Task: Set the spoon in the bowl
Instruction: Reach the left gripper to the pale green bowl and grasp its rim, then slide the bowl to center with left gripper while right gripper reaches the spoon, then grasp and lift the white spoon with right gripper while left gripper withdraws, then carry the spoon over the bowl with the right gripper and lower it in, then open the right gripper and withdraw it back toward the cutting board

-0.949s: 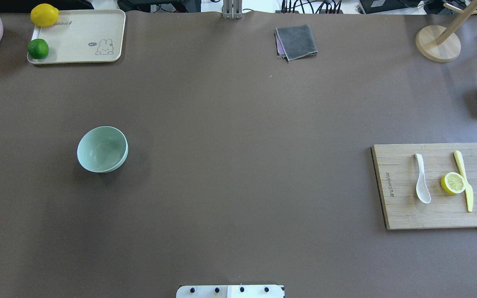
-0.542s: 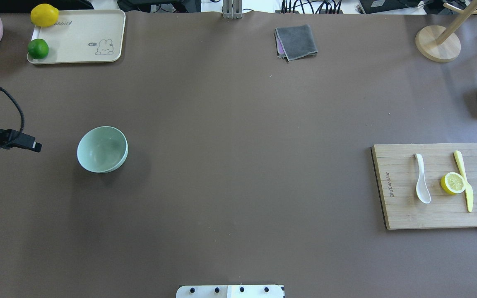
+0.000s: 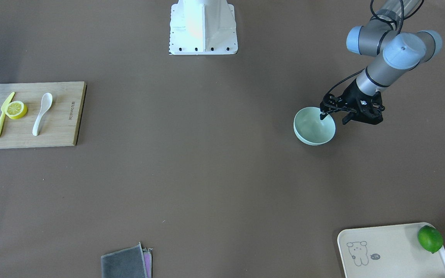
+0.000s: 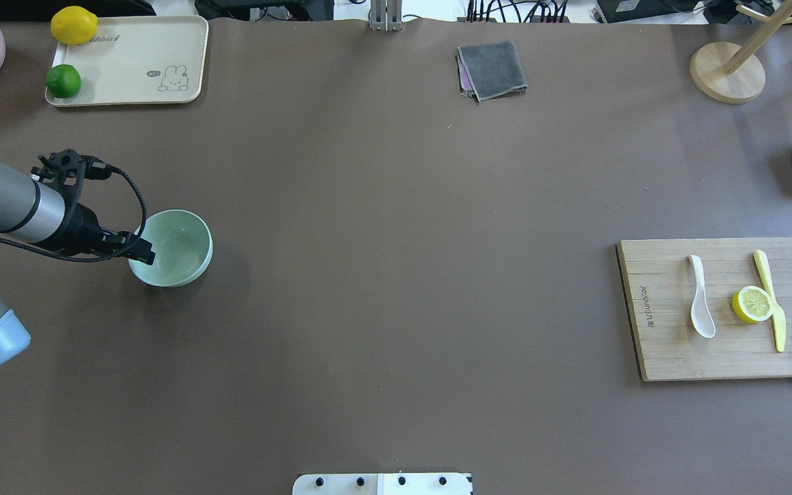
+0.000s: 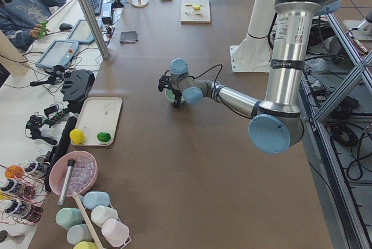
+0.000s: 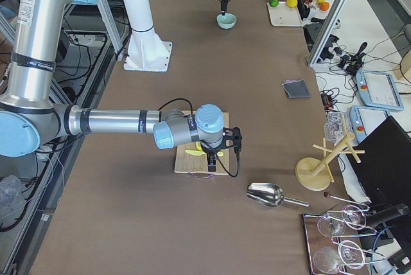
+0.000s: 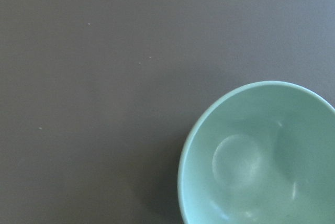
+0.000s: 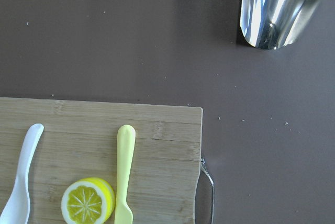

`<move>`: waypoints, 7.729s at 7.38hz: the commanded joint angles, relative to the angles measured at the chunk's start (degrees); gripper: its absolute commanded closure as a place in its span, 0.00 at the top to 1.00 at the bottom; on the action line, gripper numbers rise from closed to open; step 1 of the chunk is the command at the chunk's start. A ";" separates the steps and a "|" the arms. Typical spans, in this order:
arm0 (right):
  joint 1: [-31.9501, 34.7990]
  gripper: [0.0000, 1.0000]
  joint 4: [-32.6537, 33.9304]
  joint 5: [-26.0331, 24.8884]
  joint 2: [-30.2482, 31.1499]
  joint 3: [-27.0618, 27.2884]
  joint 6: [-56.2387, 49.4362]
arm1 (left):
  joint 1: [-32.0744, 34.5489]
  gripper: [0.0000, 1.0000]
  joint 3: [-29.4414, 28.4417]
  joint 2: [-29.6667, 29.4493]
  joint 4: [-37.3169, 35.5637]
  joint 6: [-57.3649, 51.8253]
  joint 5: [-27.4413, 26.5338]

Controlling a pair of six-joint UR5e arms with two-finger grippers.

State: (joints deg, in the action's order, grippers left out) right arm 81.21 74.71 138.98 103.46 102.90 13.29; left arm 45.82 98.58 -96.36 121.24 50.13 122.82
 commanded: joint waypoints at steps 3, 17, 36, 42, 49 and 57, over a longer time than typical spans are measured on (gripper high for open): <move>-0.17 1.00 0.00 -0.03 0.07 0.02 0.25 | -0.39 0.00 -0.67 -0.50 -0.04 0.58 0.06; -26.53 0.90 -7.56 -8.38 -10.02 -0.68 40.68 | -17.96 0.00 -6.54 -35.65 -26.69 18.33 -12.07; -35.73 0.00 -6.69 -13.18 -26.07 0.98 63.37 | -4.21 0.97 18.92 -15.12 -32.90 -1.40 -5.16; -49.20 0.00 7.12 -27.53 -52.36 -7.86 83.11 | 14.82 0.97 18.14 -1.11 -33.08 -24.82 8.23; -52.20 0.63 7.12 -31.49 -52.75 -8.95 84.10 | 15.00 0.97 17.44 -1.20 -33.00 -24.47 8.23; -20.80 1.00 11.60 -9.11 -17.90 11.89 36.66 | 34.04 0.97 6.64 4.41 -33.26 -55.97 7.87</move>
State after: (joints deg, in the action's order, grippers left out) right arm 53.16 86.19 126.08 79.23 114.60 64.06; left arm 75.56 107.46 -93.92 87.95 1.91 130.40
